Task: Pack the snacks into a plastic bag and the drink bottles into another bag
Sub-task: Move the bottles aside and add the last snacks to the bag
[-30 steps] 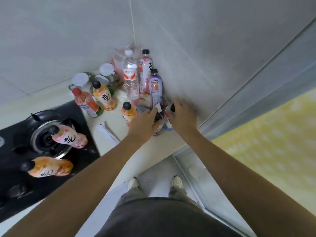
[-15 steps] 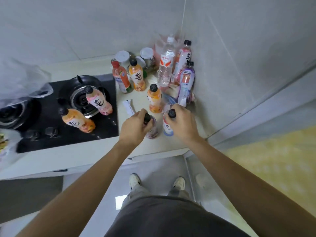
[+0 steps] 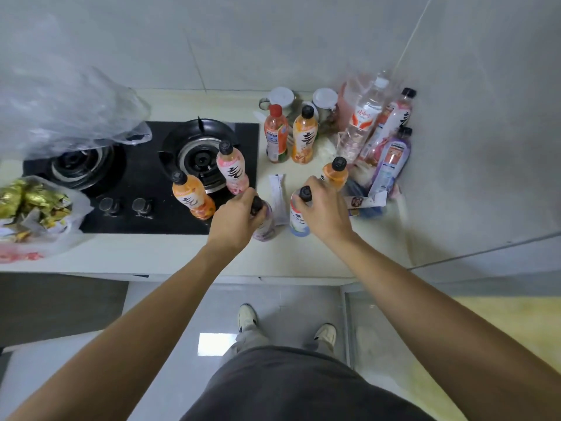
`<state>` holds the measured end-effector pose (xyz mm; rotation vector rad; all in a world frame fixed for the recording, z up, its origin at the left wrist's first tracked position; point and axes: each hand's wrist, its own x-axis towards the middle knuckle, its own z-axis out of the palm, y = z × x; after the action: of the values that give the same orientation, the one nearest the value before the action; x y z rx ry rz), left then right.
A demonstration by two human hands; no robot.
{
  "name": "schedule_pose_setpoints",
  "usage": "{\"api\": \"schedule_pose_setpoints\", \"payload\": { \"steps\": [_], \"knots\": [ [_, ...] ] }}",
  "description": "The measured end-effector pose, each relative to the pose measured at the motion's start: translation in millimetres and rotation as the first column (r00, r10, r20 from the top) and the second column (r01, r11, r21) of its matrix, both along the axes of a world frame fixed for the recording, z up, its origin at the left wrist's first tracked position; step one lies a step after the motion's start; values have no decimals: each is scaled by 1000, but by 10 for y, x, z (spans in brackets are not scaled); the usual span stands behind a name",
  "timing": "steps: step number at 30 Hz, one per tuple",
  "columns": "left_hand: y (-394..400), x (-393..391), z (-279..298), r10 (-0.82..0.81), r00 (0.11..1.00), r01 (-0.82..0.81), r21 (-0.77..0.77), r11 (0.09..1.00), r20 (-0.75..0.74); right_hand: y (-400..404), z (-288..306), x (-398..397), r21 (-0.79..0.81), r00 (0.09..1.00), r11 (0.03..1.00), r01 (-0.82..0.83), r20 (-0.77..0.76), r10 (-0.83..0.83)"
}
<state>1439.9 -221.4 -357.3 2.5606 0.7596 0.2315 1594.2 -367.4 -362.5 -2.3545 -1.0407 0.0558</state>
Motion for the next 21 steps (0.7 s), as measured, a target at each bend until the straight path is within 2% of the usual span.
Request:
{"api": "schedule_pose_setpoints", "payload": {
  "steps": [9, 16, 21],
  "knots": [
    [268, 336, 9, -29, 999, 31, 47, 998, -29, 452, 49, 399, -115, 996, 993, 14, 94, -3],
    [461, 688, 44, -17, 1000, 18, 43, 999, -22, 753, 108, 624, -168, 997, 986, 15, 76, -2],
    [502, 762, 34, -1, 999, 6, 115, 993, -43, 763, 114, 663, -177, 995, 984, 13, 102, 5]
  ]
}}
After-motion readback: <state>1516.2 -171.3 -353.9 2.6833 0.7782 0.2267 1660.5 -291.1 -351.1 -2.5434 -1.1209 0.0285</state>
